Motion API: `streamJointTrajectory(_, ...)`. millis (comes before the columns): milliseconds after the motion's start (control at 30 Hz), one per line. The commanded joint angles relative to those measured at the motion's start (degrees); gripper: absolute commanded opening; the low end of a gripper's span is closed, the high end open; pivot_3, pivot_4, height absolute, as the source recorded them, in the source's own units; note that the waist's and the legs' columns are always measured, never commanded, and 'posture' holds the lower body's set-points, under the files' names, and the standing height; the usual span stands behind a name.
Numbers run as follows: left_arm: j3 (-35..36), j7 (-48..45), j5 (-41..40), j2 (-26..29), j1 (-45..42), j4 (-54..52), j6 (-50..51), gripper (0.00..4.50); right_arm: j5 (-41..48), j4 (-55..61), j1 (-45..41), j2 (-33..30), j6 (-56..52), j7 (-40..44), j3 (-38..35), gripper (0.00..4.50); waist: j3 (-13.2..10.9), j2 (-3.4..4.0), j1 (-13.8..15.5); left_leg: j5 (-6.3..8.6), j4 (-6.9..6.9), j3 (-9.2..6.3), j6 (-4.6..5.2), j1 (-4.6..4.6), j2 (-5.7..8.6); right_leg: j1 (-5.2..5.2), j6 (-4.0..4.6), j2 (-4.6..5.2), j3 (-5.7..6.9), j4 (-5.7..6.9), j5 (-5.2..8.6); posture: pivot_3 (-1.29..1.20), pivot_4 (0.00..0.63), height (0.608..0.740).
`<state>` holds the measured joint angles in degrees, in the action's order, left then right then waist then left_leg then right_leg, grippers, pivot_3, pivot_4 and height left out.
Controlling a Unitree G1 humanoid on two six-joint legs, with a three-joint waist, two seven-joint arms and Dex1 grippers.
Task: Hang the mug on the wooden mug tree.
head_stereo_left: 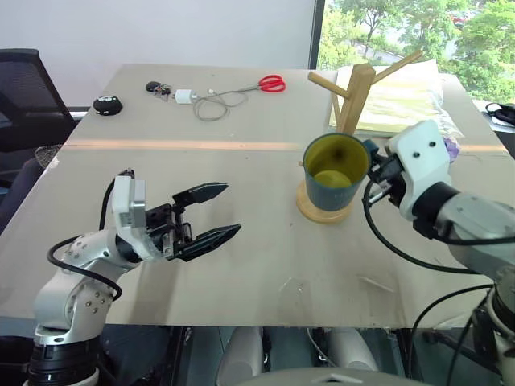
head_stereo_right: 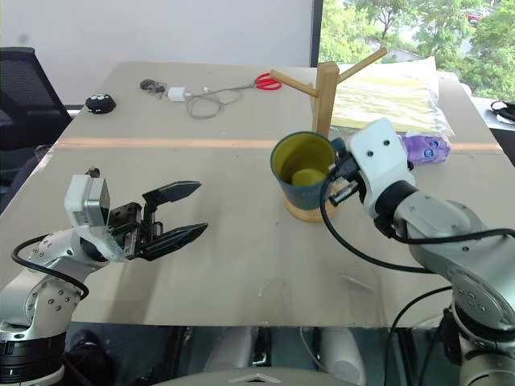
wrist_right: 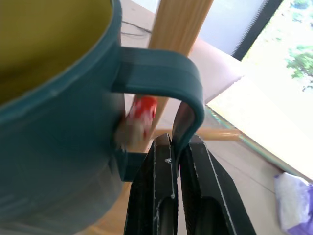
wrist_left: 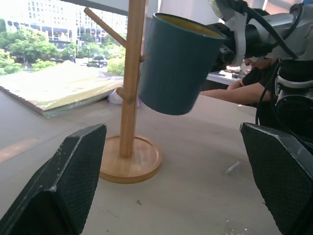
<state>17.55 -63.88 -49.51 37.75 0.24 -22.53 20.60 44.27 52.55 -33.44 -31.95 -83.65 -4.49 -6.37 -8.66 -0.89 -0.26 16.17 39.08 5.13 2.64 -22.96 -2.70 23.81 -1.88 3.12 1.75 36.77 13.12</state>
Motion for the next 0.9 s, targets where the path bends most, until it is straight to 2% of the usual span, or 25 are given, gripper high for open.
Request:
streamJointTrajectory(33,0.5,1.7,-0.1,-0.6,1.0,-3.2,-0.6,4.5,-2.7,-2.5,-5.0,2.2,-2.0,-0.7,2.8,0.62,0.0,0.02,-0.4,0.0,0.0,0.02,0.0,0.01,0.0,0.0,-0.05,-0.01,-0.02,0.01,-0.03,0.0,0.15,0.74)
streamJointTrajectory(67,0.4,2.1,0.0,-0.8,1.3,-3.6,-0.6,4.5,-3.7,-3.7,-6.0,2.7,-2.2,-0.7,3.7,0.86,0.0,0.01,-0.5,0.0,0.0,0.02,0.0,0.01,0.0,0.02,-0.07,-0.01,-0.02,0.01,-0.04,0.0,0.15,0.74)
streamJointTrajectory(133,0.4,3.1,0.4,-1.1,1.8,-4.2,-0.9,4.5,-4.7,-4.9,-6.6,1.7,-3.8,0.5,5.3,1.96,0.0,0.01,-0.6,0.0,0.0,0.0,0.0,0.01,-0.02,0.01,-0.07,-0.02,0.0,0.01,-0.04,0.0,0.15,0.74)
streamJointTrajectory(167,0.4,3.7,0.6,-1.3,1.9,-4.5,-0.9,4.5,-4.8,-4.9,-6.4,0.5,-4.6,1.6,5.9,2.29,0.0,0.01,-0.5,0.0,-0.01,0.01,0.0,0.02,-0.02,0.02,-0.07,-0.02,0.0,0.02,-0.05,0.0,0.15,0.74)
streamJointTrajectory(233,0.5,4.8,0.6,-1.5,2.4,-5.0,-0.8,4.5,-4.3,-3.6,-4.4,-1.6,-4.6,4.4,4.1,3.31,0.0,0.0,-0.4,0.0,-0.02,-0.02,0.0,0.0,-0.01,0.01,-0.08,0.0,0.04,0.0,-0.05,0.0,0.15,0.74)
streamJointTrajectory(433,0.8,5.4,0.2,-1.6,4.0,-5.5,-0.7,4.5,6.4,0.1,5.3,-8.1,2.5,22.1,-14.2,3.31,0.0,-0.02,-0.3,0.15,-0.02,-0.06,0.26,-0.05,0.01,0.0,-0.14,0.03,0.07,-0.06,-0.07,0.0,0.15,0.74)
streamJointTrajectory(467,0.8,5.3,0.1,-1.4,4.2,-5.2,-0.4,4.5,6.7,0.9,8.6,-11.0,5.0,26.0,-16.2,3.31,0.0,-0.02,-0.2,0.16,-0.02,-0.09,0.26,-0.05,0.01,-0.01,-0.15,0.02,0.1,-0.07,-0.08,0.0,0.15,0.74)
streamJointTrajectory(567,1.2,5.5,1.0,-0.1,4.7,-3.5,0.6,4.5,9.7,0.0,19.1,-12.8,10.7,33.3,-25.8,3.31,0.0,-0.06,0.0,0.17,-0.08,-0.19,0.28,-0.03,0.0,-0.08,-0.19,0.01,0.2,-0.11,-0.07,0.0,0.15,0.74)
streamJointTrajectory(667,1.9,5.1,2.2,1.3,6.7,-1.8,1.3,4.5,4.2,-2.1,31.4,-14.5,20.3,40.9,-29.1,3.31,0.0,-0.05,-0.1,0.18,-0.09,-0.15,0.29,0.01,0.0,-0.09,-0.16,-0.01,0.14,-0.1,-0.04,0.0,0.15,0.74)
streamJointTrajectory(767,2.9,4.5,5.8,2.9,9.9,1.0,-0.1,4.5,-3.7,-7.5,44.4,-14.0,31.7,47.7,-31.2,4.01,0.0,-0.1,-0.3,0.18,-0.1,-0.06,0.29,0.1,0.01,-0.09,-0.24,-0.01,0.05,-0.09,0.12,0.0,0.15,0.74)
streamJointTrajectory(800,3.3,4.1,7.0,3.4,10.7,2.0,-0.8,4.5,-5.9,-9.0,47.8,-13.9,35.3,49.5,-31.4,4.47,0.0,-0.14,-0.2,0.18,-0.09,-0.07,0.29,0.13,0.0,-0.11,-0.24,-0.01,0.06,-0.09,0.14,0.0,0.15,0.74)
streamJointTrajectory(900,4.1,3.3,10.0,4.8,13.0,4.7,-1.7,4.5,-12.1,-14.8,54.8,-13.1,46.2,53.5,-31.4,4.47,0.0,-0.14,-0.3,0.17,-0.08,-0.02,0.3,0.15,0.0,-0.09,-0.26,0.0,0.02,-0.06,0.16,0.0,0.15,0.74)
